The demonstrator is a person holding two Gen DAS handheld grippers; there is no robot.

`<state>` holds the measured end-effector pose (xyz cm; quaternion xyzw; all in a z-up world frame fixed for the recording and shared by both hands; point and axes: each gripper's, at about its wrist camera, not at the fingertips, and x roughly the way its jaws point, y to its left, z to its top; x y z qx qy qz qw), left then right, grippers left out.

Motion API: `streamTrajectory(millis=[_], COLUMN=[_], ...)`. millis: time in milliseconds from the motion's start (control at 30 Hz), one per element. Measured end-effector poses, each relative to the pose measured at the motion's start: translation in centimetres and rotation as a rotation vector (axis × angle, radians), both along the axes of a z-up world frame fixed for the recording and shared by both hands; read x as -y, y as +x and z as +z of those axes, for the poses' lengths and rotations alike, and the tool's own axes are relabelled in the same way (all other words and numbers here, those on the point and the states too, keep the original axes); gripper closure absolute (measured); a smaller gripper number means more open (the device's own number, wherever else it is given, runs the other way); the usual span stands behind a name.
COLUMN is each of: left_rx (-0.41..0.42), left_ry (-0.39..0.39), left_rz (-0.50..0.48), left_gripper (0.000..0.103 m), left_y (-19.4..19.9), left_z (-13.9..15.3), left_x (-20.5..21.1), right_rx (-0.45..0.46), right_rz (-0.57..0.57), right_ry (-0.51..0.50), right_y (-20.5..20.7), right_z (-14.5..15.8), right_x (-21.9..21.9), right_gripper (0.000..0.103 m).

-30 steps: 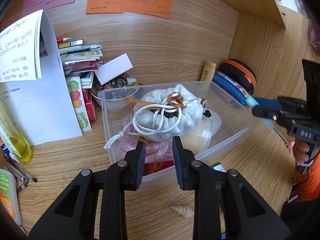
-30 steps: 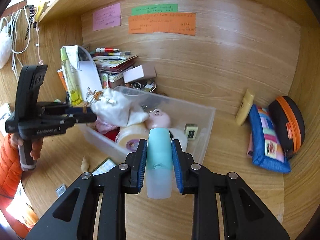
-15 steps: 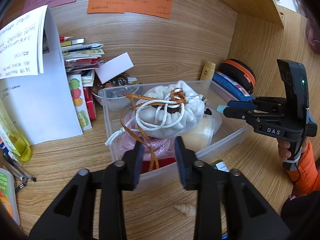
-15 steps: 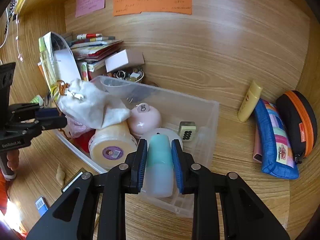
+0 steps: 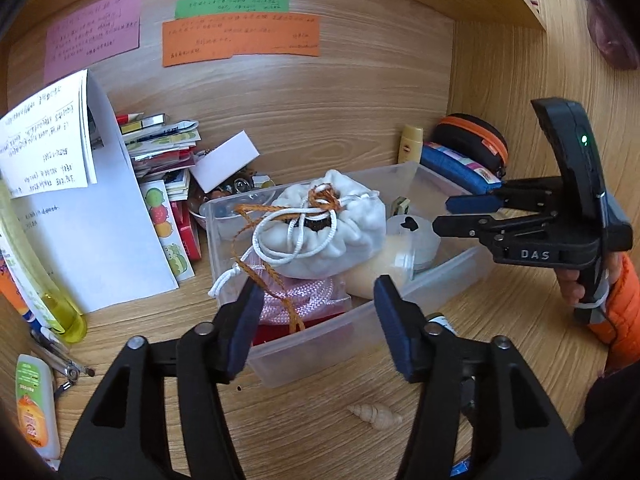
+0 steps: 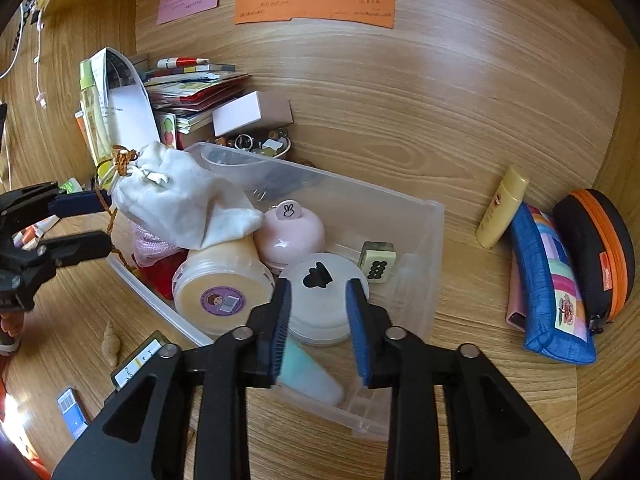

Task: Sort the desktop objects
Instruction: 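Carry the gourd pendant and mint-green tube into the clear box and open both tools, then grasp the dark green labeled bottle with the right tool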

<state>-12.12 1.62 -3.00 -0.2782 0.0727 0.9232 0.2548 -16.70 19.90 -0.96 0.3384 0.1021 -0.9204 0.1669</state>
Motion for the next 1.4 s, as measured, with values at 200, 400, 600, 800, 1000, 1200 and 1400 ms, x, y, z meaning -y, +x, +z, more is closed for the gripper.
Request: streamTrajectory(millis=[200,400,600,800,1000,1200,1400], left_rx=[-0.02,-0.086,-0.116,-0.085,-0.053,0.038,0.134], left_ry=[-0.005,-0.02,-0.027,-0.044,-0.049,-0.098,-0.088], left_rz=[0.016,0.042,0.042,0.057,0.045,0.016,-0.006], left_gripper=[0.029,0.013,0.009,0.007,0.003,0.002,0.002], left_y=[0.9,2.6,4.2,5.1,6.0,5.4,4.2], left_z=[0.3,1.0,1.0,0.2,-0.7,-2.5,-3.3], left_x=[-0.1,0.0,0.0,0.4,1.1,0.8,1.0], right_rx=[-0.026,-0.1,-0.121,-0.105,-0.056,-0.017,0.045], right_rz=[-0.006,0.018,0.064,0.109,0.156,0.185,0.207], right_ry=[0.0,0.011,0.056,0.062,0.072,0.103,0.127], right_y=[0.9,3.8,6.5,8.9,9.5,9.3,8.3], right_z=[1.1,2.6,2.2,0.9,-0.8,-2.3,-3.4], right_x=[0.0,0.6,1.7,2.7,4.1,5.6,5.8], right_gripper=[0.042,0.024,0.023,0.022,0.022,0.022,0.022])
